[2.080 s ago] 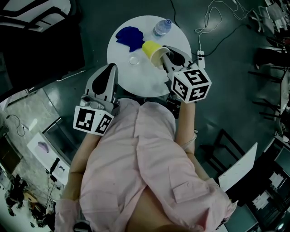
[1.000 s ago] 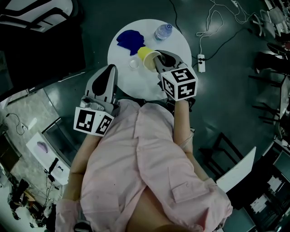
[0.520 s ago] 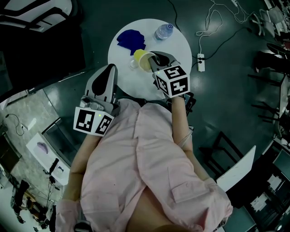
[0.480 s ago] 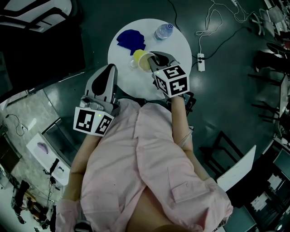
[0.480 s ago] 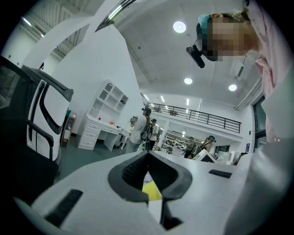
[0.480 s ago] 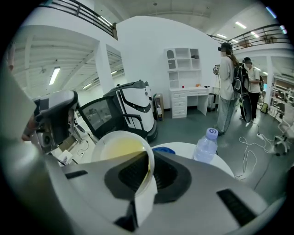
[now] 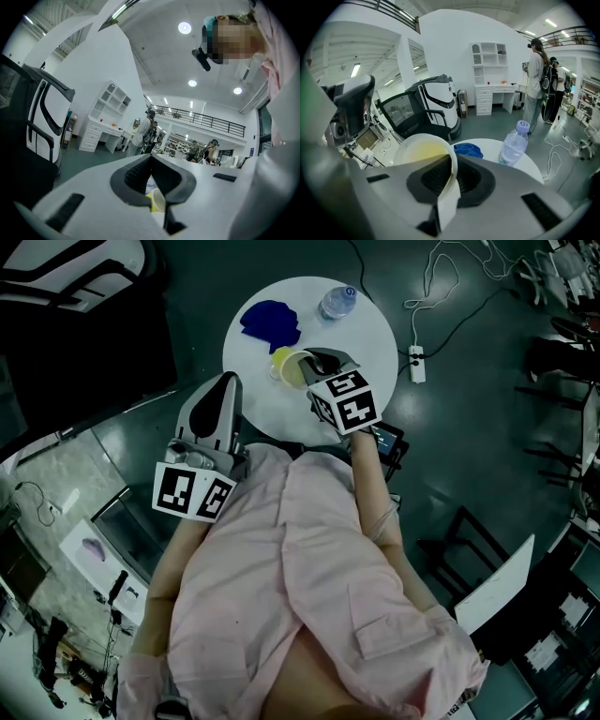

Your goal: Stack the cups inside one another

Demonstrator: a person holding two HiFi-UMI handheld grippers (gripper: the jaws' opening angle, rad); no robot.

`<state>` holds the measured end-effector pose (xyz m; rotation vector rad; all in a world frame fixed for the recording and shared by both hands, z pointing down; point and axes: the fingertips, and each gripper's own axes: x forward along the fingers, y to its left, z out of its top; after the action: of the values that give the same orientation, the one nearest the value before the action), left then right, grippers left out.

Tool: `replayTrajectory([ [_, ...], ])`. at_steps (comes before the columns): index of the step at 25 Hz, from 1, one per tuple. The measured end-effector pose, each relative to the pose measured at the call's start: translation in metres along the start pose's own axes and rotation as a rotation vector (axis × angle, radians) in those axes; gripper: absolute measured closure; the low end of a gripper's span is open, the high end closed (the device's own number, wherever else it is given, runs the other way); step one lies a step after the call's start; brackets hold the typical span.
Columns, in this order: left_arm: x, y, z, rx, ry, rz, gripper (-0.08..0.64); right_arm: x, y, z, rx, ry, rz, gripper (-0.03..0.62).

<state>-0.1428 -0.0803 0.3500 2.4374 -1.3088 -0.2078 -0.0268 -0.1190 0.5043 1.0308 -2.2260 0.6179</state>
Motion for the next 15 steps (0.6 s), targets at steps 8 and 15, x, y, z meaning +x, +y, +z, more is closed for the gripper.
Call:
replayTrajectory([
  [8,0.000,0.005,0.001,-0.011,0.005,0.003,0.551,0.013,-0.001,-0.010,-0.008,0.049,0.001,0.554],
  [15,0.001,0.008,0.001,-0.018,0.004,0.010,0.551,0.029,0.007,-0.029,-0.008,0.104,0.014,0.555],
])
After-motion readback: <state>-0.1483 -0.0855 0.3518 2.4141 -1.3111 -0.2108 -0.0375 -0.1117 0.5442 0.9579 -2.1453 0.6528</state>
